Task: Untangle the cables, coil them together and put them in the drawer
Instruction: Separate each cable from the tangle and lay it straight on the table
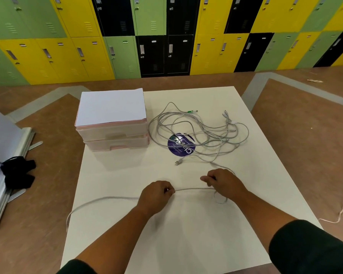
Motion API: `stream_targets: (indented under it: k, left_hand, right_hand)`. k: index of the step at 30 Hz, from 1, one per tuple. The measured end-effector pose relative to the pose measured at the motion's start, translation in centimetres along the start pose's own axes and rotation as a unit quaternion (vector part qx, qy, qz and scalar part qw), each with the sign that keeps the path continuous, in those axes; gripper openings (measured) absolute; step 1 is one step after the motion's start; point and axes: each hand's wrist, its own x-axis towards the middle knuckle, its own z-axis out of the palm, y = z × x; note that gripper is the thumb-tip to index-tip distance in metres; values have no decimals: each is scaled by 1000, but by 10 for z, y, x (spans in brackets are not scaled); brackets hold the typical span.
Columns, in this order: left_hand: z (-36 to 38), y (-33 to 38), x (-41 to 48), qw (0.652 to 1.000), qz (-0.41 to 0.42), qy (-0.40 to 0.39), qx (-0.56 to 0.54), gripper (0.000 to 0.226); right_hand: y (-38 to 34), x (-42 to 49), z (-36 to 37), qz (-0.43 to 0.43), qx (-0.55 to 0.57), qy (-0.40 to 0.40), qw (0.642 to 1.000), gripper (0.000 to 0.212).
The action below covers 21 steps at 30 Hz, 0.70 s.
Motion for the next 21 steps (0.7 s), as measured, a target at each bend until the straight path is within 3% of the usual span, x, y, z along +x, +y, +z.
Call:
stream_targets:
  k: [7,12,17,21]
  left_hand:
    - [0,-1,1,999,7,-32,5,17]
    - [0,4,1,999,15,-32,25,20]
    - [1,1,1,999,-11,-35,12,18]
    - [-1,2,3,999,-16,-41,-6,17]
  right_hand:
    - [-2,3,-10,82,186,44,978,58]
    - [-16,6,-25,87,209,33,973,64]
    - [4,13,-38,67,60,136,987,50]
    - [20,11,-44,92,-165,105,976,38]
